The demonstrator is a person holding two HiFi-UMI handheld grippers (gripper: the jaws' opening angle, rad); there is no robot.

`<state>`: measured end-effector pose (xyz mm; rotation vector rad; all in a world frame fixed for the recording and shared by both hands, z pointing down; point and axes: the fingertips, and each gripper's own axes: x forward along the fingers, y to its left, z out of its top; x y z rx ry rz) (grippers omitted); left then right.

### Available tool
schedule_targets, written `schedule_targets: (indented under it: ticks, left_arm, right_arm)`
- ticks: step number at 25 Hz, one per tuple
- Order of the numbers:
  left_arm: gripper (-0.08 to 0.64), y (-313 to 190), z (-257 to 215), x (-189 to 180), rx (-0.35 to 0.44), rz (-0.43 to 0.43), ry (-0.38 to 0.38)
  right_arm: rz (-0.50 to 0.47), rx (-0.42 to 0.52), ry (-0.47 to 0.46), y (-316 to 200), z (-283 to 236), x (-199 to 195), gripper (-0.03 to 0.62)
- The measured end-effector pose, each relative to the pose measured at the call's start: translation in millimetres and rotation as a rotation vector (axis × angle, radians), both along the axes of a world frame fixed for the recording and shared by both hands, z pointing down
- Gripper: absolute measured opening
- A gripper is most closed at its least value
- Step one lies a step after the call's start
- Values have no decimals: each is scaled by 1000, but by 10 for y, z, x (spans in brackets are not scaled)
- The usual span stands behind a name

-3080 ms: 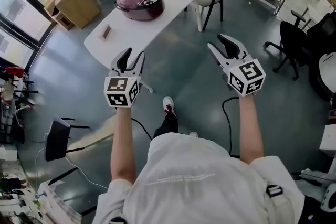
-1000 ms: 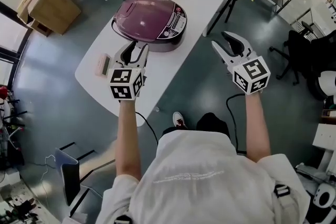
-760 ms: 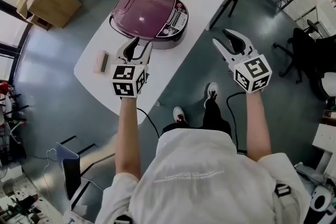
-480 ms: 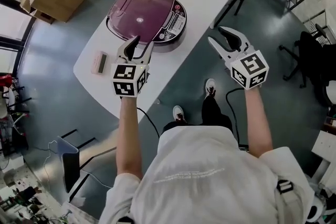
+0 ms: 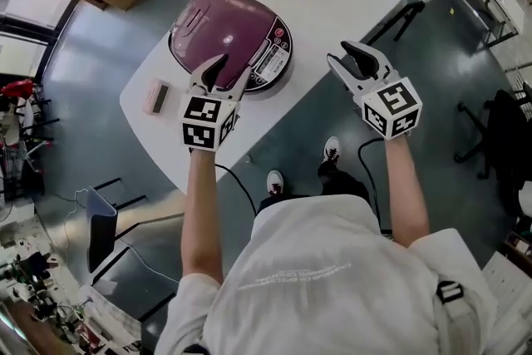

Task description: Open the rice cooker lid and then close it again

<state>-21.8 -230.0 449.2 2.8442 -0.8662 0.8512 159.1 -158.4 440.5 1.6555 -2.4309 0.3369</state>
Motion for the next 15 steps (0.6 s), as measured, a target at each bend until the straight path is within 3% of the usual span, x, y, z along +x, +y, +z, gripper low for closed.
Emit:
schedule_targets:
  ticks: [15]
  left_arm:
    - [228, -49, 393, 570, 6, 2, -143]
  right_arm:
    - [-142, -46, -43, -210, 309, 184, 166]
